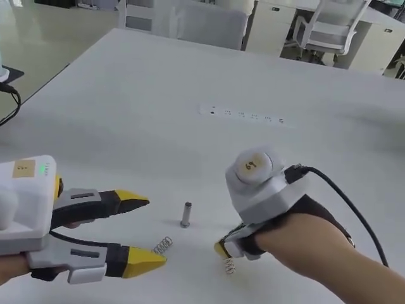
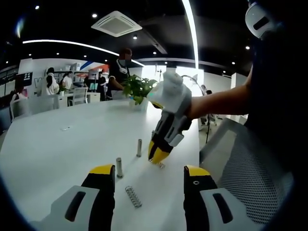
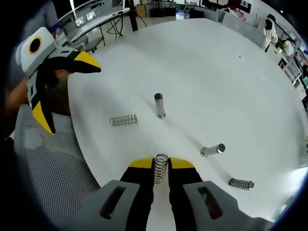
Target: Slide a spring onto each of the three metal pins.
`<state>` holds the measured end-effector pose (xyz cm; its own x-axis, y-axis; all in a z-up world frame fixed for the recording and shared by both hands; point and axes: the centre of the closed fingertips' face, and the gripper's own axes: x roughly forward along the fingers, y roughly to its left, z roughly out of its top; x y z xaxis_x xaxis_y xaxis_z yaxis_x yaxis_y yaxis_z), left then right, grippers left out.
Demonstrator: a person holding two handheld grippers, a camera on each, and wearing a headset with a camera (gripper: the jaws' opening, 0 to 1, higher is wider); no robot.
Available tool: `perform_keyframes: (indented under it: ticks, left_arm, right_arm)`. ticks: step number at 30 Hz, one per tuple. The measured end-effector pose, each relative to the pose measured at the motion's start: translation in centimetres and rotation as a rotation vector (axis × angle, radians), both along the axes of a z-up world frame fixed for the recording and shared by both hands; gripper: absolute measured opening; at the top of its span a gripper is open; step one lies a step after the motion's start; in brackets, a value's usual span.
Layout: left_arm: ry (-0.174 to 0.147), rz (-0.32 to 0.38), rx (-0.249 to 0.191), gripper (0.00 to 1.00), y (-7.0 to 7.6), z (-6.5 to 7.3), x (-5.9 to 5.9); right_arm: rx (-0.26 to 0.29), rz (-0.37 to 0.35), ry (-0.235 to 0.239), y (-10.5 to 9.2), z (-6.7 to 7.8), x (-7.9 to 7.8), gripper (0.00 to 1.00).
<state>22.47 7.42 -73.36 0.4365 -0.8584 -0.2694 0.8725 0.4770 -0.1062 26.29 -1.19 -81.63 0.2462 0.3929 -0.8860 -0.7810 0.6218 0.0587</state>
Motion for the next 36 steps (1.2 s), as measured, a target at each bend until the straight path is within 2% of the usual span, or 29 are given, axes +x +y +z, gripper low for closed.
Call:
perform_keyframes:
  ticks: [2,11,15,21,31,32,36]
  left_arm:
    - [-0.001,-0.002,0.001,0.53,-0.1,0.1,0.0]
    - [-0.007,-0.001,0.005,0.52,0.0,0.4,0.1]
    - [-0.009,0.005,0.006,0.52,0.2,0.5,0.2]
    - [-0.009,0.010,0.011,0.52,0.4,0.7,0.2]
    - [-0.012,0.023,0.011,0.52,0.4,1.2,0.4]
    - [-0.012,0.026,0.008,0.52,0.3,1.3,0.5]
    - [-0.014,0.030,0.006,0.52,0.3,1.5,0.6]
  right_arm:
    - [0.010,-0.003,-0.009,-0.2,0.5,-0.1,0.08]
    - [0.132,0.005,-0.117,0.0,3.4,0.3,0.08]
    - [0.202,0.033,-0.193,0.4,5.2,0.9,0.08]
    - [0.273,0.039,-0.265,0.3,7.5,1.6,0.08]
    - [0.407,-0.001,-0.359,-1.2,11.1,2.9,0.08]
    - [0.422,-0.001,-0.389,-1.5,11.6,3.2,0.08]
    - [0.454,0.018,-0.453,-2.3,12.9,3.7,0.07]
